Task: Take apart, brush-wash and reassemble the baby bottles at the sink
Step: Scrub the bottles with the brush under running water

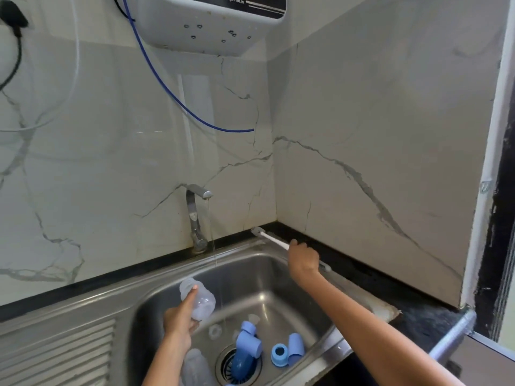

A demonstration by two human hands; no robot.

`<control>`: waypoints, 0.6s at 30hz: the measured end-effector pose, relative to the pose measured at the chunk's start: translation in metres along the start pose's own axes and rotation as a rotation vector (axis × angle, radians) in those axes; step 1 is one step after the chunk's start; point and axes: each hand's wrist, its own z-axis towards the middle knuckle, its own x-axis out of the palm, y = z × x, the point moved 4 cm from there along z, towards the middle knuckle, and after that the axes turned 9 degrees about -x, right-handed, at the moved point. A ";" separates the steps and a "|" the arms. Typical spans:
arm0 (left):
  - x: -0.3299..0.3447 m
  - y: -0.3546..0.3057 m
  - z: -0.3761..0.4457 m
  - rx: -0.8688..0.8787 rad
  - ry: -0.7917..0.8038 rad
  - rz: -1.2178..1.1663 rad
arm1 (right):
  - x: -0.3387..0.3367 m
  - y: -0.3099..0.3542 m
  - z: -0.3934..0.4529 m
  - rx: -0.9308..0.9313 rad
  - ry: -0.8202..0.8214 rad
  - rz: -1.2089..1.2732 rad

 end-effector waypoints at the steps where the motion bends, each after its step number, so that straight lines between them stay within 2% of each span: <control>1: 0.001 0.000 -0.002 -0.059 0.050 -0.062 | 0.000 0.007 -0.003 -0.044 -0.006 0.042; 5: 0.006 -0.004 -0.013 -0.250 0.211 -0.395 | 0.002 0.026 -0.017 -0.202 -0.010 0.375; 10: 0.026 0.000 -0.018 -0.427 0.195 -0.713 | 0.007 0.047 -0.029 -0.467 0.022 0.654; 13: 0.038 0.004 -0.015 -0.424 0.202 -0.818 | 0.017 0.048 -0.034 -0.575 0.073 0.708; 17: 0.051 -0.002 -0.005 -0.361 0.165 -1.080 | 0.017 0.039 -0.035 -0.603 0.119 0.819; 18: 0.051 -0.001 -0.005 -0.295 0.143 -1.020 | 0.016 0.038 -0.036 -0.607 0.128 0.844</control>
